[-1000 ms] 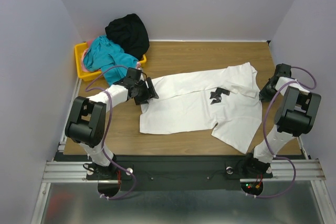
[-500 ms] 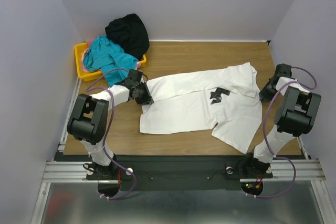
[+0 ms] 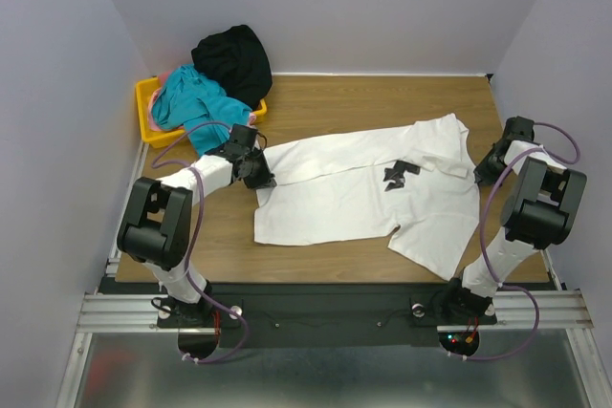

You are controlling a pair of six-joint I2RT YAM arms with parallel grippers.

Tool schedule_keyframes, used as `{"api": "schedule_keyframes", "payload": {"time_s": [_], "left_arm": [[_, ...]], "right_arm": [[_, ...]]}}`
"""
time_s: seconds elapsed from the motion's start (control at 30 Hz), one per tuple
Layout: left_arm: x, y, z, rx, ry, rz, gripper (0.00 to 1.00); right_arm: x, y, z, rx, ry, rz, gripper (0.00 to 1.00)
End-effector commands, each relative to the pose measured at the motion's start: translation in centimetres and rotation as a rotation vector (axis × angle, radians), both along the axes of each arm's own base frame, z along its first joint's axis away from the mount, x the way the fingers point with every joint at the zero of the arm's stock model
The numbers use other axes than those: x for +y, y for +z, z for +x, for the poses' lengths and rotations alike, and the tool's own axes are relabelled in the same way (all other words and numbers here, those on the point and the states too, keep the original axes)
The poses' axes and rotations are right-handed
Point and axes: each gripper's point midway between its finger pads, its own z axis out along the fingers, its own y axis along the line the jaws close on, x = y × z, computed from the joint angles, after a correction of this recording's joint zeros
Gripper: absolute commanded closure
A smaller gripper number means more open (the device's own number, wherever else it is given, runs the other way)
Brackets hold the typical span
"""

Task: Fold and stack the t-shirts
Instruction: Fold the tshirt

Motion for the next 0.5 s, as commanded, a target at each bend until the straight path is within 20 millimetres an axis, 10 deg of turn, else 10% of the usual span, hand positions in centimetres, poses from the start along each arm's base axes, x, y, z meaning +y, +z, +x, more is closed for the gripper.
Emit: {"api": "schedule_keyframes", "payload": {"time_s": [0.0, 0.47], "left_arm": [[1.1, 2.4, 0.2, -0.062, 0.022, 0.009, 0.91], [3.6, 1.1, -1.1, -0.021, 0.037, 0.02, 0.95]], "right_arm": [[-1.9, 1.2, 1.2, -0.033, -0.018, -0.047, 1.0], [-2.8, 0.8, 1.0, -0.017, -0.036, -0.06, 1.0]]}}
